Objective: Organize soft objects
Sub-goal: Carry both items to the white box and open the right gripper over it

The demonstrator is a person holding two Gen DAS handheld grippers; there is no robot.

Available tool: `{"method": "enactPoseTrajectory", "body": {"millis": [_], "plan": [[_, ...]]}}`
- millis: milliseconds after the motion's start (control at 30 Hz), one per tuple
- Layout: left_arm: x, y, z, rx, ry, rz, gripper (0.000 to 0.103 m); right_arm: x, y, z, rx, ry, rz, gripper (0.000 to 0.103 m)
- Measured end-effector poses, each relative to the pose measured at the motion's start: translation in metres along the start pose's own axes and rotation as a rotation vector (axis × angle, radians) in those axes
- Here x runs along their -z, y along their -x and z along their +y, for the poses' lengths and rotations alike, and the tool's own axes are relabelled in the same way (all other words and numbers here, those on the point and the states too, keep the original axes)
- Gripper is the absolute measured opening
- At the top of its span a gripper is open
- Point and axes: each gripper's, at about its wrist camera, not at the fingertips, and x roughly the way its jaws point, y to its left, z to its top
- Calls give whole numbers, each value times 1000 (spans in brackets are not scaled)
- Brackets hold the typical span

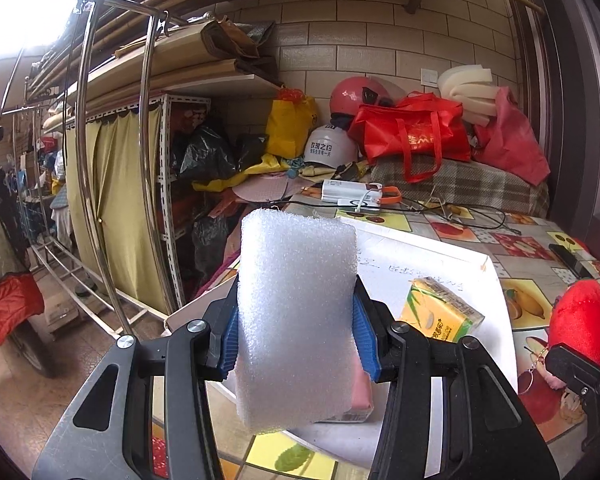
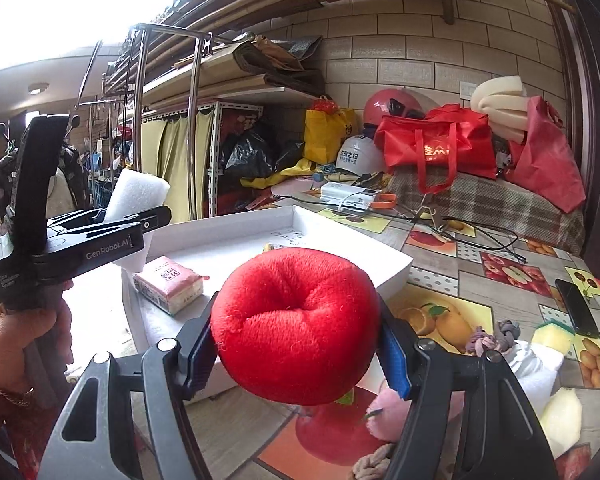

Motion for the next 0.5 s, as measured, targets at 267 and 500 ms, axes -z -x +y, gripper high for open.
{"method": "enactPoseTrajectory", "body": {"millis": [267, 500], "plan": [[-4, -16, 2, 55, -34, 16, 48, -13, -37, 23, -59, 18, 50, 68], [-10, -32, 6, 99, -32, 48, 48, -17, -64, 31, -96, 20, 137, 68]]}}
